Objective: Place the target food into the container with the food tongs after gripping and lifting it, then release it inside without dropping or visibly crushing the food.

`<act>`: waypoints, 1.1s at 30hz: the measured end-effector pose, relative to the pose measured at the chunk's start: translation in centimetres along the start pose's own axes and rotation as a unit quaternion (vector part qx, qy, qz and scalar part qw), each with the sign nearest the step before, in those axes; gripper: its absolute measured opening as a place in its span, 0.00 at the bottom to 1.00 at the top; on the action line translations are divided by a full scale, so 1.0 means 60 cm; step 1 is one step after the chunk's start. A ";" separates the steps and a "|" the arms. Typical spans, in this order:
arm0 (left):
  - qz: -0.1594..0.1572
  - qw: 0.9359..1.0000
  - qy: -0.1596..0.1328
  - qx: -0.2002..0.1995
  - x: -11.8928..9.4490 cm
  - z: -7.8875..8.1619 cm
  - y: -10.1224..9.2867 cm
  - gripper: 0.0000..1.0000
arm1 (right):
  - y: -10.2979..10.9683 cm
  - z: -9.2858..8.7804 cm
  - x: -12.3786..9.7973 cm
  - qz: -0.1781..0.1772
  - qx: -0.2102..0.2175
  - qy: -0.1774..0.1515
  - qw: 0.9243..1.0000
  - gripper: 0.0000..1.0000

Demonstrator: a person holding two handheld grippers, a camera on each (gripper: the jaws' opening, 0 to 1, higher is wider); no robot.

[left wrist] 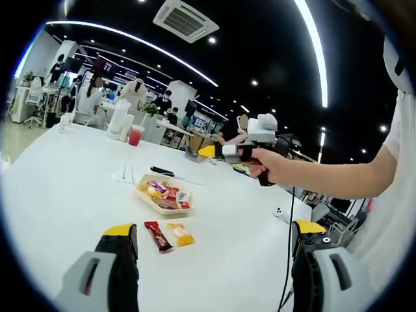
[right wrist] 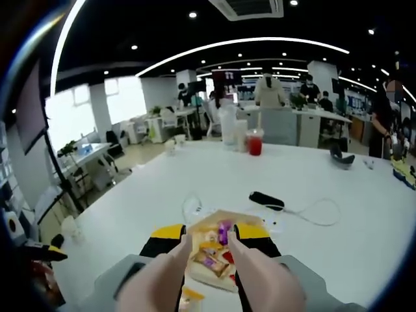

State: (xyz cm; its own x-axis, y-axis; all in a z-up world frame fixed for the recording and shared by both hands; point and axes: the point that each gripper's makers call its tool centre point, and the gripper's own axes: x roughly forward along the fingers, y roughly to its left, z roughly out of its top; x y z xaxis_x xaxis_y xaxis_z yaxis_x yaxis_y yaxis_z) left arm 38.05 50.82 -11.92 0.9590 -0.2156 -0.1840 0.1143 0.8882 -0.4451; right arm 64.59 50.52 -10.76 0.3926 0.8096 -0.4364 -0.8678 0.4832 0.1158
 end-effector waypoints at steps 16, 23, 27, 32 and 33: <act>-0.014 1.000 0.008 0.003 0.007 -0.012 -0.022 0.99 | 0.020 -0.057 -0.025 0.001 0.022 0.018 1.000 0.29; -0.014 1.000 0.006 0.003 0.007 -0.011 -0.023 0.99 | 0.013 -0.071 -0.029 -0.003 0.037 0.021 0.999 0.29; -0.011 1.000 0.006 0.004 0.003 -0.012 -0.022 0.99 | 0.017 -0.083 -0.029 -0.003 0.040 0.025 0.999 0.29; -0.010 1.000 0.006 0.001 0.002 -0.016 -0.023 0.99 | 0.029 -0.105 -0.031 -0.002 0.042 0.035 0.999 0.29; -0.010 1.000 0.007 0.000 0.002 -0.018 -0.023 0.99 | 0.028 -0.109 -0.029 -0.001 0.041 0.037 0.998 0.29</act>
State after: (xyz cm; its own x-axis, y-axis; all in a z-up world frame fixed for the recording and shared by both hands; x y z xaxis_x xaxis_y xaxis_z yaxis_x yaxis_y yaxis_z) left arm 37.72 49.12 -12.24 0.9528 -0.2395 -0.1864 0.1344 0.8837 -0.4484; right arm 60.47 47.73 -15.66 0.3685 0.7830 -0.5011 -0.8380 0.5131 0.1855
